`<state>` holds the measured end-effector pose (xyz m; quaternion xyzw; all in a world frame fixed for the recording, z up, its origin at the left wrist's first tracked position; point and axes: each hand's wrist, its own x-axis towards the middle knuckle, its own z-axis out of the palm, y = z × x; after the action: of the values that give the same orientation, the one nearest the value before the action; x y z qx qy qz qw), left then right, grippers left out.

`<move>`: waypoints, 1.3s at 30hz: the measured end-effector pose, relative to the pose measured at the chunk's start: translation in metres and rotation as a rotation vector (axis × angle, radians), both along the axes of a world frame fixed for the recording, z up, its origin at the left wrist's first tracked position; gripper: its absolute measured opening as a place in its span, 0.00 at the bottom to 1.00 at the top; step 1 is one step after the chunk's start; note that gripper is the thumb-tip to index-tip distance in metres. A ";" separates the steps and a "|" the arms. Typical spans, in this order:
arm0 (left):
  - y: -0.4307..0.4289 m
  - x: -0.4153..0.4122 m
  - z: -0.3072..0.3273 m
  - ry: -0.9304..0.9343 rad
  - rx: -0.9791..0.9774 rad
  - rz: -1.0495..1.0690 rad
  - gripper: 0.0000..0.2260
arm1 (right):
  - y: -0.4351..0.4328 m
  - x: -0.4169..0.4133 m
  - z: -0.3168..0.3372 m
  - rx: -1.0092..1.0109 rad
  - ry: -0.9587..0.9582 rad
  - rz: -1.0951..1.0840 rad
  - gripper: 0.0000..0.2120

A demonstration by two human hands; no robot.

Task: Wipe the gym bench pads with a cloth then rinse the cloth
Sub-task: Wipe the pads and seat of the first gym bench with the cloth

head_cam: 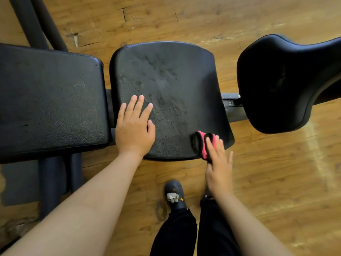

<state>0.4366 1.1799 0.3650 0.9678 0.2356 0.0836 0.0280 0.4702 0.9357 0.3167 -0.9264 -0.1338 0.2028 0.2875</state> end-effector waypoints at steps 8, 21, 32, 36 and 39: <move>0.000 0.001 0.000 0.009 0.009 0.005 0.21 | 0.002 0.037 -0.006 0.244 0.359 -0.603 0.32; -0.001 0.000 -0.001 0.002 0.019 0.012 0.21 | 0.005 0.053 0.009 0.449 0.722 -1.111 0.21; -0.002 0.001 0.002 -0.006 0.003 0.010 0.22 | 0.103 -0.047 0.074 0.722 1.024 -1.248 0.11; -0.002 0.001 0.002 -0.008 -0.013 0.008 0.21 | 0.128 -0.051 0.097 0.827 1.225 -1.326 0.13; -0.001 0.001 0.001 -0.015 -0.022 0.009 0.21 | 0.132 -0.048 0.103 0.821 1.306 -1.361 0.12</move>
<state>0.4371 1.1787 0.3662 0.9658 0.2406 0.0883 0.0397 0.4222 1.0675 0.4202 -0.3452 0.5432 0.3998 0.6527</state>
